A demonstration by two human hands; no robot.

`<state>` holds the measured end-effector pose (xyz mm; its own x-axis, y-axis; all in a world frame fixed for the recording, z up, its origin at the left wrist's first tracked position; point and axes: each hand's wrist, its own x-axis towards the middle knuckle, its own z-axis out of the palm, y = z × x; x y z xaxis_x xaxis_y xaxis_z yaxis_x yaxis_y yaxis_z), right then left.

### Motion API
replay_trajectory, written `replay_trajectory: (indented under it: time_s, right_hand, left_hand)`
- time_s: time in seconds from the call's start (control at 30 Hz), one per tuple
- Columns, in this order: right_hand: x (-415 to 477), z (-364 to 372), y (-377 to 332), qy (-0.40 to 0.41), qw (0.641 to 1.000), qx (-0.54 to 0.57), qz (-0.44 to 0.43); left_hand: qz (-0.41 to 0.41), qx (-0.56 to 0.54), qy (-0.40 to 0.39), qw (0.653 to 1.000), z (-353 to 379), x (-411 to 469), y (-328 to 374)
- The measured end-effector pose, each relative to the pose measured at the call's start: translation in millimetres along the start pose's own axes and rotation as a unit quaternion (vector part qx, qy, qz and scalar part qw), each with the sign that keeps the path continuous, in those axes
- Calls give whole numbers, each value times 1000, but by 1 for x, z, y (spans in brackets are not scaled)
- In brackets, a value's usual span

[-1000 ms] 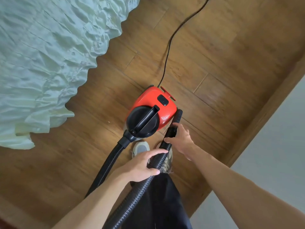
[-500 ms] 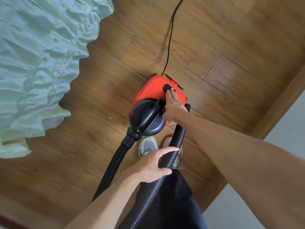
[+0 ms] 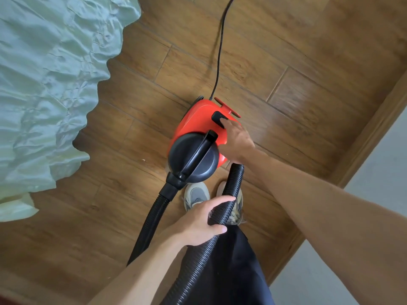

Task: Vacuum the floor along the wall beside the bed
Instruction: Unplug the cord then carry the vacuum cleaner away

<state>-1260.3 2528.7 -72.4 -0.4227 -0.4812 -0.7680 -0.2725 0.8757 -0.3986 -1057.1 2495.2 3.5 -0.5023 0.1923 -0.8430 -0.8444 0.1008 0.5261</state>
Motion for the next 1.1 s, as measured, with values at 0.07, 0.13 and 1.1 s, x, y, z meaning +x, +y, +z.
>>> replay_trajectory:
  time_s: [0.07, 0.13, 1.1]
  right_hand:
    - [-21, 10, 17, 58, 992, 103, 36]
    - [-46, 21, 38, 73, 980, 168, 79]
    - [-145, 79, 106, -96, 826, 540, 133]
  left_hand:
    - [1, 2, 1, 1000, 0, -2, -1]
    - [3, 8, 2, 1000, 1, -3, -2]
    - [17, 64, 29, 997, 67, -12, -26]
